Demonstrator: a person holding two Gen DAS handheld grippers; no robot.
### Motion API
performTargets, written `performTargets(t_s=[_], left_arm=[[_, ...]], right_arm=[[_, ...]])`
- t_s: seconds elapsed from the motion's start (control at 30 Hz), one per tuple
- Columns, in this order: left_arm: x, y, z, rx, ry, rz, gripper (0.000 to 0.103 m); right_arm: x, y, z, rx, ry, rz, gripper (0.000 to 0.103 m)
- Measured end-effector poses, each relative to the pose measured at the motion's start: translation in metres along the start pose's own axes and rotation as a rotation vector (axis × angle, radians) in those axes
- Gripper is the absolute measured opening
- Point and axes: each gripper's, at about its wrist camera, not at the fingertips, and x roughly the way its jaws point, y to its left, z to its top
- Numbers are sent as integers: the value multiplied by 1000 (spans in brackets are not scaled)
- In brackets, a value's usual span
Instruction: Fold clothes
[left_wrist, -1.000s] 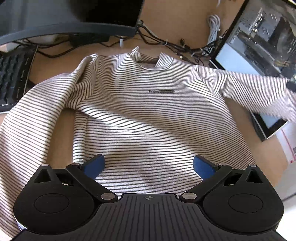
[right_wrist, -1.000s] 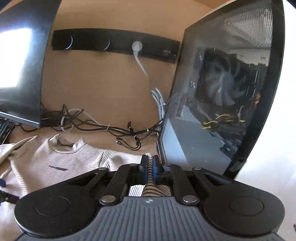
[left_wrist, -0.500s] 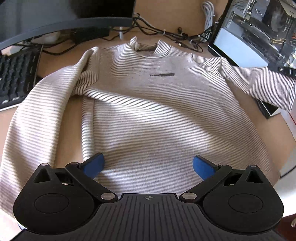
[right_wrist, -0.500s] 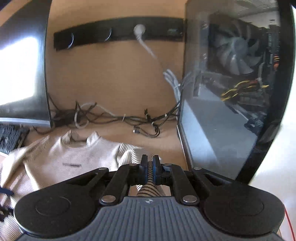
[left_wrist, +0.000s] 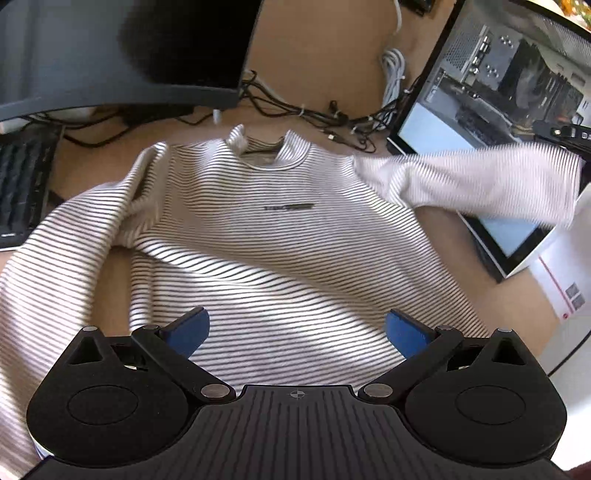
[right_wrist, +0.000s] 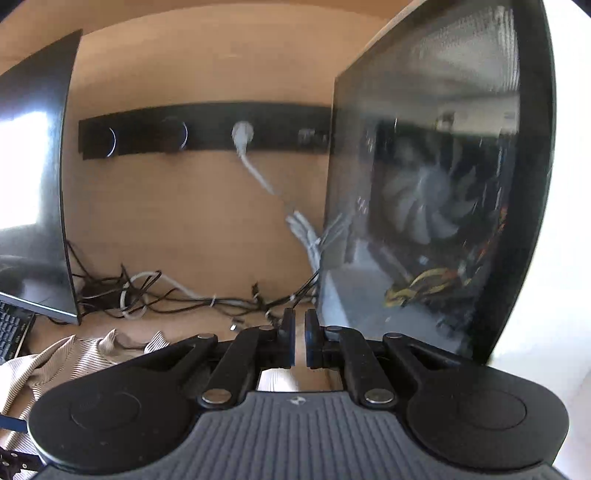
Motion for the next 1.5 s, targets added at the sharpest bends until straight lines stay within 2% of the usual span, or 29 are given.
performTargets(t_s=[0.13, 0.17, 0.27, 0.43, 0.5, 0.57, 0.63, 0.67, 0.7, 0.83, 1.03, 1.13, 1.27, 1.5], left_arm=[[14, 2, -5, 2, 35, -9, 103], [16, 4, -8, 6, 41, -7, 103], [15, 4, -13, 30, 43, -6, 103], [14, 5, -16, 35, 35, -9, 103], [15, 4, -15, 42, 39, -3, 103], [15, 2, -16, 56, 45, 4, 103], [15, 0, -16, 74, 51, 8, 103], [15, 0, -17, 81, 55, 8, 103], [14, 0, -18, 84, 59, 7, 103], [7, 5, -23, 84, 71, -11, 103], [-5, 16, -31, 57, 78, -63, 103], [-7, 20, -30, 28, 75, -76, 103], [-7, 19, -29, 9, 72, -70, 103], [-12, 26, -31, -35, 63, -86, 103]], right_arm=[[-8, -3, 0, -10, 16, -13, 5], [-10, -6, -4, -5, 38, -8, 10], [-5, -12, -38, 77, 124, -36, 31], [6, -22, -97, 226, 267, -97, 33], [10, -26, -121, 286, 324, -121, 40], [14, -29, -145, 346, 381, -145, 40], [23, -24, -154, 324, 397, -151, 39], [28, -20, -157, 304, 401, -152, 18], [33, -17, -159, 285, 405, -154, 4], [8, -3, -131, 213, 309, -61, 3], [-27, -6, -25, 203, 8, 19, 3], [-26, 5, 14, 171, -87, 84, 3], [-7, 41, 37, 121, -120, 171, 3], [44, 129, 41, 63, -45, 366, 3]])
